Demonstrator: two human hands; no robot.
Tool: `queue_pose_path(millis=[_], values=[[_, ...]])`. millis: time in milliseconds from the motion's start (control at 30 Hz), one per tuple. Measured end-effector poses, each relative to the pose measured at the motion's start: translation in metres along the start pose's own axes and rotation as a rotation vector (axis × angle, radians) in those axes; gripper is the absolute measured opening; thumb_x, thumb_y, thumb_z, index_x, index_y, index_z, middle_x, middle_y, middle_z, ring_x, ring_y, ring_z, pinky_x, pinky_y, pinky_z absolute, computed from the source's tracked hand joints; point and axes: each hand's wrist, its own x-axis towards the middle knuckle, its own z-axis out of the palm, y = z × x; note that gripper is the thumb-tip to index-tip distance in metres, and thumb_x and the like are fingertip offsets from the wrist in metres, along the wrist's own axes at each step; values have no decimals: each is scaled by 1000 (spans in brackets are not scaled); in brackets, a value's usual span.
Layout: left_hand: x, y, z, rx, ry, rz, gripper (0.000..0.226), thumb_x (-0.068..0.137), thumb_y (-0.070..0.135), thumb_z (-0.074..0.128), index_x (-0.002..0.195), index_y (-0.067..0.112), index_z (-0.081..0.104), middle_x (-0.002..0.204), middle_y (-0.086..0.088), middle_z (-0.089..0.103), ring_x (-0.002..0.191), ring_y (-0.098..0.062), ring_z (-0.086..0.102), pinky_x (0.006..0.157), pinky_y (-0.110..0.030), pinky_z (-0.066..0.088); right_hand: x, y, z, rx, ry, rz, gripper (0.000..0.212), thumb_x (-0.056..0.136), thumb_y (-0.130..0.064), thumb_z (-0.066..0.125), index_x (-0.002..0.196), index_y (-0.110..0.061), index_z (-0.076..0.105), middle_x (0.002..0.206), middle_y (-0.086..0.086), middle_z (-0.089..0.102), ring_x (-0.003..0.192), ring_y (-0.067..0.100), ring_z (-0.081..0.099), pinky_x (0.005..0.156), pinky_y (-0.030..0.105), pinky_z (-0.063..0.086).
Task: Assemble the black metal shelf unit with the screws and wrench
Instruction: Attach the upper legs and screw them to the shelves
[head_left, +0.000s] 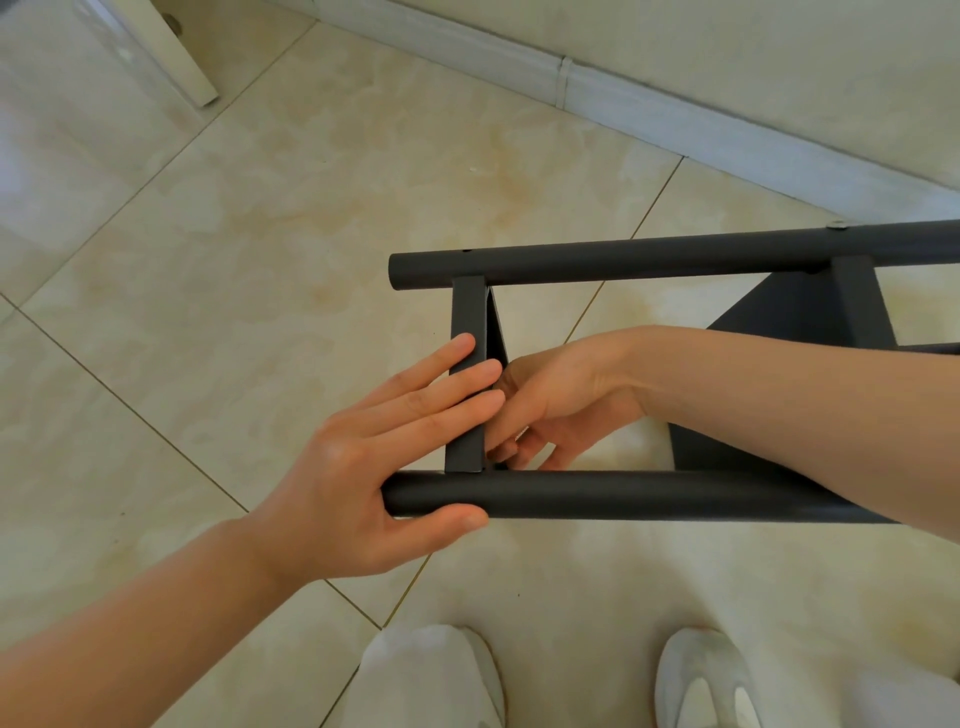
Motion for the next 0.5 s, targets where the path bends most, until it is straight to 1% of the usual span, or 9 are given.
queue_pose_path(millis=[100, 167, 200, 267, 333, 400, 433, 500], values=[[0, 0, 0, -3, -3, -2, 66, 96, 45, 61, 135, -7, 51, 146, -17, 51, 148, -34, 35, 119, -42, 35, -3, 0, -1, 31, -7, -34, 4, 94, -10, 62, 95, -8, 65, 84, 6, 55, 95, 26, 46, 105, 46, 44], [0, -1, 0, -3, 0, -3, 65, 96, 45, 61, 135, -6, 52, 146, -16, 51, 148, -33, 34, 119, -42, 35, -5, -3, -4, 11, -29, -36, 7, 94, -9, 61, 101, -7, 62, 86, 5, 55, 89, 23, 48, 98, 40, 47], [0, -1, 1, -3, 2, -2, 65, 96, 45, 61, 135, -6, 52, 147, -16, 51, 148, -33, 34, 119, -42, 35, -6, -4, -5, -5, -34, -30, 4, 94, -10, 62, 96, -8, 64, 83, 4, 55, 83, 19, 49, 92, 36, 47], [0, -1, 1, -9, 3, 0, 64, 96, 45, 62, 135, -5, 52, 147, -15, 50, 149, -33, 34, 119, -43, 35, -4, -4, -5, -24, -27, -9, 9, 94, -12, 62, 87, -12, 68, 75, 1, 53, 75, 15, 48, 85, 32, 45], [0, -1, 1, -12, -1, 1, 64, 96, 45, 62, 136, -4, 51, 148, -15, 50, 149, -34, 34, 119, -43, 35, -1, -2, -3, -18, -16, 17, 6, 94, -15, 62, 93, -10, 67, 70, 1, 53, 78, 17, 48, 87, 34, 45], [0, -1, 1, -13, -2, -1, 64, 95, 45, 62, 136, -4, 51, 147, -15, 50, 149, -34, 34, 119, -43, 35, 3, 0, -2, -7, -14, 17, 9, 94, -15, 62, 100, -9, 64, 72, 2, 55, 77, 17, 50, 87, 35, 46], [0, -1, 1, -16, 0, -1, 65, 95, 45, 62, 135, -5, 51, 147, -15, 50, 149, -34, 34, 119, -43, 35, 3, 0, -2, 3, -21, 7, 8, 94, -14, 61, 100, -9, 64, 74, 2, 55, 76, 16, 50, 87, 35, 47], [-1, -1, 1, -18, 5, 2, 65, 95, 44, 62, 135, -6, 51, 147, -16, 50, 149, -34, 34, 119, -42, 35, 0, -2, -3, 22, -42, -17, 6, 94, -12, 61, 92, -10, 66, 74, 2, 55, 72, 14, 51, 85, 33, 46]])
